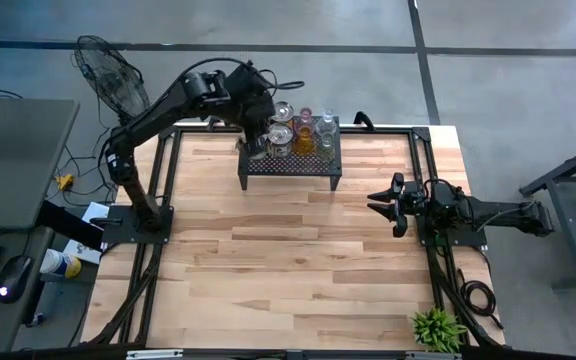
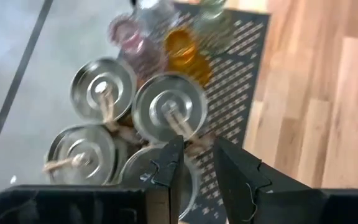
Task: Pick & Place candle stick holders
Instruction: Return to Home Position
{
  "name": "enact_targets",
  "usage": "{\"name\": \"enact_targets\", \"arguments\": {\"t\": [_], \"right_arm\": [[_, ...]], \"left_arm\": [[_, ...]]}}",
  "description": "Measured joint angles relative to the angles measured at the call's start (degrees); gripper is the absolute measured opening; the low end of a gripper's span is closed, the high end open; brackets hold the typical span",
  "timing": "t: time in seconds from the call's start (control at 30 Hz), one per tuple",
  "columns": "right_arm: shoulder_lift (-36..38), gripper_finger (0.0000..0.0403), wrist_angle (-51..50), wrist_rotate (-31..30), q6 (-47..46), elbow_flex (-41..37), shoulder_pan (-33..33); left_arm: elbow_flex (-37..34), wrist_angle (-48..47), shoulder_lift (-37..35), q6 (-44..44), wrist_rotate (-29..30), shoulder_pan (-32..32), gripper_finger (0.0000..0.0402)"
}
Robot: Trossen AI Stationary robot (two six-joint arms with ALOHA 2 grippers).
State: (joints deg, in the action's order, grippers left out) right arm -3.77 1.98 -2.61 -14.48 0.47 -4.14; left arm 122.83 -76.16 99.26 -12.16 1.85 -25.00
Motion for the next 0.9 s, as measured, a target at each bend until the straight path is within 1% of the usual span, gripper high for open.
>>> {"name": "enact_targets", "arguments": {"t": [0.1,0.27,0.4,0.53,0.6,0.73,0.9], "right_arm": [[-0.01,0.0122,0.0,0.0,0.01,0.0,0.01],[0.0,0.0122,0.0,0.0,0.0,0.01,0.02],[-0.02,0.0122,0.0,0.02,0.01,0.0,0.01],[-0.02,0.0122,0.0,0.0,0.02,0.0,0.0],[-0.02,0.0122,0.0,0.01,0.01,0.0,0.0],[-0.02,0.0122,0.0,0.0,0.0,0.02,0.0],[-0.02,0.0122,0.0,0.0,0.0,0.01,0.01]], "left_arm": [[-3.96,4.4,-2.35,-0.1,0.0,1.75,0.0083],[-15.93,14.91,-8.44,-0.72,-0.73,3.88,0.0083],[-29.68,27.3,-15.1,-0.2,-7.06,4.89,0.0083],[-44.69,42.46,-22.44,3.51,-13.62,4.94,0.0083],[-51.91,49.94,-25.54,6.34,-14.16,4.92,0.0083],[-65.58,63.54,-31.8,7.99,-14.33,4.9,0.0083],[-81.92,79.41,-40.12,12.14,-16.71,4.98,0.0083]]}}
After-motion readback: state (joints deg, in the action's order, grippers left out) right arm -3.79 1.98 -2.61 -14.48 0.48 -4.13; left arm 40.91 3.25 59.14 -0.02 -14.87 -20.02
